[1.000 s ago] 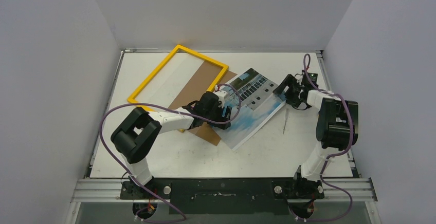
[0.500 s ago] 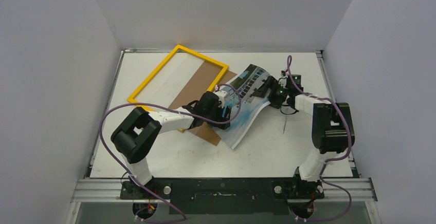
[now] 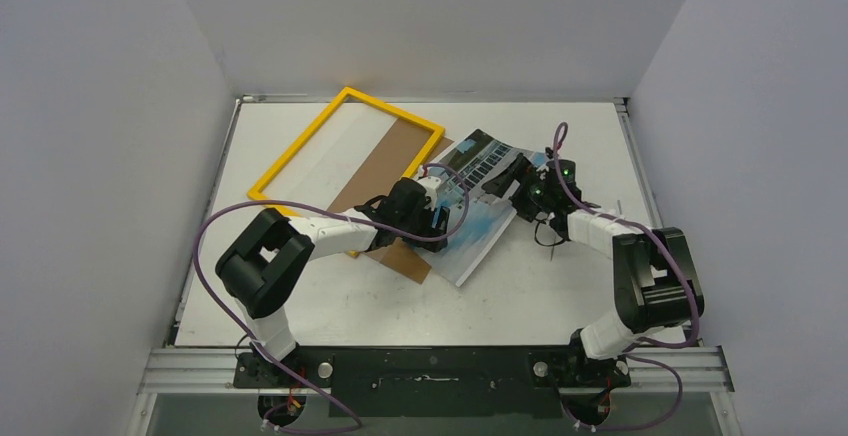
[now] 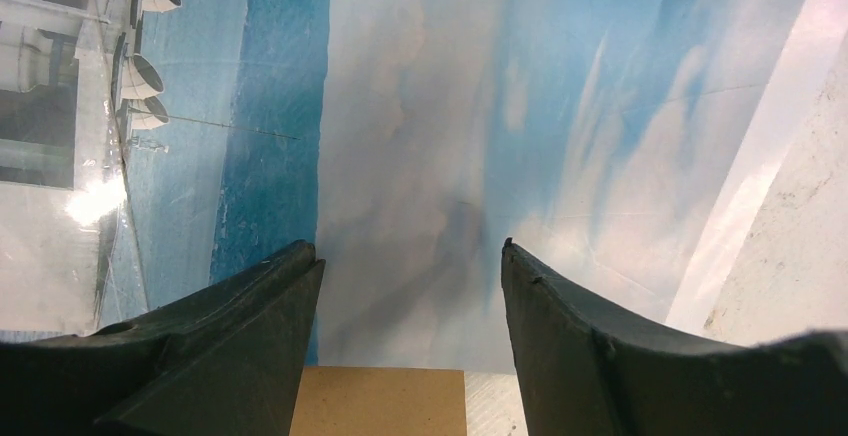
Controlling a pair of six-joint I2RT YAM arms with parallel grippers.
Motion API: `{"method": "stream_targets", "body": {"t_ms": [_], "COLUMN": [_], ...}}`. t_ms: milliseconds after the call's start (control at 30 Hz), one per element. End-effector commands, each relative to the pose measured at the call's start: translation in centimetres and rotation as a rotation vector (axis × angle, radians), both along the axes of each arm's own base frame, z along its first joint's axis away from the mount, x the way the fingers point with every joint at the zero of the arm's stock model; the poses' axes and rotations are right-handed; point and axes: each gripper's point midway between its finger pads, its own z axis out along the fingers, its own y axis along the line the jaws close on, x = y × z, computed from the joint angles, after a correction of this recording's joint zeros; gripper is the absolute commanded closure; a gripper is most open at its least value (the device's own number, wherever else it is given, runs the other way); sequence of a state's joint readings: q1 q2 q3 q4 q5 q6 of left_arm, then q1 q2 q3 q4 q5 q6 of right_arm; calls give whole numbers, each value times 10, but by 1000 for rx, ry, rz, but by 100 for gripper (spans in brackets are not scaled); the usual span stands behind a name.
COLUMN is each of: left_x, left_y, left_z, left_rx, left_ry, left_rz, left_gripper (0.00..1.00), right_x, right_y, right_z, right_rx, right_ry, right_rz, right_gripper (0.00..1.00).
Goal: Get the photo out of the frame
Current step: Move the photo to the center of the board.
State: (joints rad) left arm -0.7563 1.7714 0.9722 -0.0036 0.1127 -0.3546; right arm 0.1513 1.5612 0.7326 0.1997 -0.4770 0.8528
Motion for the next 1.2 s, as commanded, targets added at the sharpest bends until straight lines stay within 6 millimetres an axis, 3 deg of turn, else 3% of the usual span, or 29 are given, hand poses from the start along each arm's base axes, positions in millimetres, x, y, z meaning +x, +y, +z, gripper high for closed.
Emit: {"method": "stream_targets", "body": {"t_ms": [0,200,400,467,533,567,667,933,1033,1167], "left_x": [5,6,6,11,12,12,14,14,13,14], "left_y": [2,3,7,5,6,7,13,30,32,33], "left_z": [-2,-1,1,9,16,19,30,68,72,71], "left_rx": [18,12,0,-35,-58,-65,-87,-167,-174,-172], "left_ry": [9,6,5,-24,-39,-45,-85,-221,-230,-224], "left_rz": [5,11,24,33,42,47,74,140,149,157], "left_gripper": [36,36,37,37,37,37,36,28,28,27], "right_x": [10,2,-29,-37,-40,-41,-47,-70,-88,-97], "right_y": [12,29,50,52,49,46,29,-29,-45,-78], "right_z": [21,10,-10,-13,-11,-9,-9,10,10,17], "right_rx": [17,12,-50,-68,-86,-101,-198,-326,-417,-595], "right_ry": [-113,-84,-28,-7,0,3,49,247,351,435], "right_rz": [-23,3,17,21,17,14,2,194,284,249], "right_gripper": [17,30,40,51,71,80,94,93,90,89]}}
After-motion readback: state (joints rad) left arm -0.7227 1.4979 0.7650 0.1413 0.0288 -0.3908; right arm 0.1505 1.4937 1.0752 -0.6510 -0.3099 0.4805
